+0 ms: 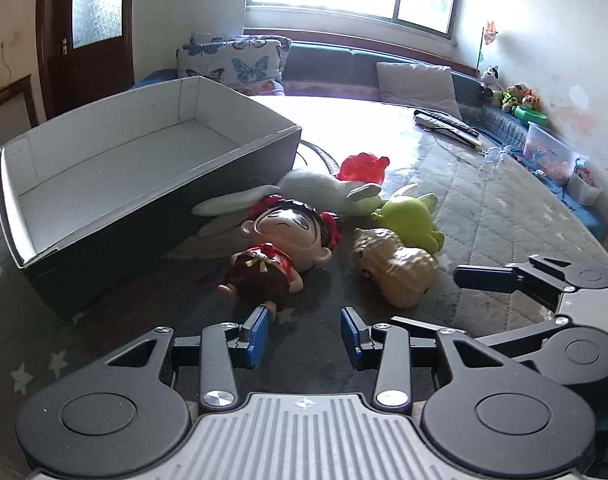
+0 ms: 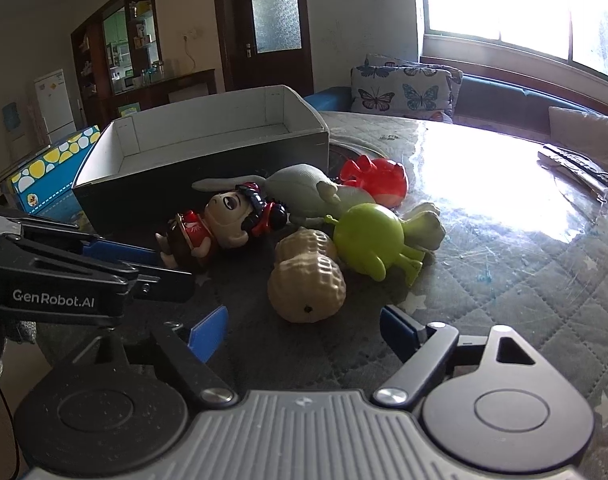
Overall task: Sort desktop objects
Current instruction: 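Move the left gripper down onto the tan peanut toy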
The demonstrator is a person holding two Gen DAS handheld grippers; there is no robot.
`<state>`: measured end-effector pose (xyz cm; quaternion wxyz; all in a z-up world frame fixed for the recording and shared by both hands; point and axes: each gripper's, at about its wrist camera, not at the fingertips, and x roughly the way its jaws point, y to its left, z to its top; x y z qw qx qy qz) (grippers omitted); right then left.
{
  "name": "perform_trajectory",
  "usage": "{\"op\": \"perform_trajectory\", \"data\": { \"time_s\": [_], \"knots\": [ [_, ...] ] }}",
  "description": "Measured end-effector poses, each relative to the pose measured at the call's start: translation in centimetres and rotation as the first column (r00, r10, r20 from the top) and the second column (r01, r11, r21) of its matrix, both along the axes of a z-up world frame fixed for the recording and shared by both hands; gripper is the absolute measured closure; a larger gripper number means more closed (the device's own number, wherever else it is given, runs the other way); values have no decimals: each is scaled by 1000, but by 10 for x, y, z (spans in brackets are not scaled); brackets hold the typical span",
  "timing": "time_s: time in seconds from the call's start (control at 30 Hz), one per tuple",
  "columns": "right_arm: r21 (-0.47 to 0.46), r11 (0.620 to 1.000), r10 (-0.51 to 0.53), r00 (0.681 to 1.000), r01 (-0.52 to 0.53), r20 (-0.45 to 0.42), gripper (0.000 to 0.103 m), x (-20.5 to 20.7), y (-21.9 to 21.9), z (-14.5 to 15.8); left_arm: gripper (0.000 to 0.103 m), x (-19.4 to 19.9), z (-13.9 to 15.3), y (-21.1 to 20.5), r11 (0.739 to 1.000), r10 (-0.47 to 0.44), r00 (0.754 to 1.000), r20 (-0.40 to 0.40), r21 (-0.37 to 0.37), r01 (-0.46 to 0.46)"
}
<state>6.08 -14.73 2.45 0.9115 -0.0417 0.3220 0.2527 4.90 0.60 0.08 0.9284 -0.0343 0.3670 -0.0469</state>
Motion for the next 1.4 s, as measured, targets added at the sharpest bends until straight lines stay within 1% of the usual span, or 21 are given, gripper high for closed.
{"op": "perform_trajectory", "data": {
  "time_s": [0.13,0.2,0.23,0.27,0.3,0.47,0.7,0.83,0.9,0.97,1.0,1.03,1.07,1.17,1.2,1.3,1.4],
  "knots": [
    [13,1000,8,1000,-8,-7,28,1,0,-1,61,5,2,0,1000,-5,1000,-6,-18,5],
    [23,1000,11,1000,-11,-10,30,2,0,-1,61,6,3,-1,999,-16,1000,-7,-31,16],
    [24,1000,11,1000,-11,-9,32,3,0,-1,61,6,3,-1,999,-19,1000,-9,-33,19],
    [27,1000,12,1000,-11,-8,37,4,0,-1,61,6,3,-2,999,-22,1000,-11,-35,22],
    [32,999,12,1000,-11,-10,38,5,-1,-1,61,6,4,-3,999,-26,1000,-12,-38,25],
    [38,999,14,1000,-14,-14,39,8,-3,-2,61,8,5,-3,997,-34,999,-32,-71,32],
    [36,999,11,1000,-10,-23,39,9,-4,-5,61,5,5,-7,997,-36,998,-42,-72,33],
    [42,999,5,1000,-4,-22,39,9,-4,-5,61,0,17,-14,996,-61,998,-5,-72,60],
    [47,999,6,1000,-5,-20,39,9,-4,-4,61,3,21,-15,994,-70,998,7,-86,70],
    [49,999,5,1000,-4,-15,40,9,-4,-3,61,10,23,-16,993,-66,998,12,-93,67],
    [52,999,4,1000,-3,-14,43,9,-3,-3,61,13,24,-18,993,-66,998,13,-96,67],
    [57,998,3,1000,-2,-16,47,10,-4,-4,61,16,24,-19,993,-69,998,11,-99,70],
    [66,998,4,1000,-3,-22,49,11,-4,-4,61,20,24,-20,992,-73,997,8,-104,73],
    [76,997,-6,1000,8,-27,51,13,-5,-5,61,33,22,-22,988,-79,997,-14,-132,76],
    [83,996,-8,1000,10,-29,55,14,-6,-5,61,37,22,-23,987,-80,997,-23,-143,76],
    [98,995,-4,999,7,-36,57,16,-8,-5,61,50,17,-23,982,-76,995,-58,-178,65],
    [97,995,2,999,1,-33,57,15,-8,-6,61,59,13,-19,972,-73,993,-90,-230,51]
  ]
}}
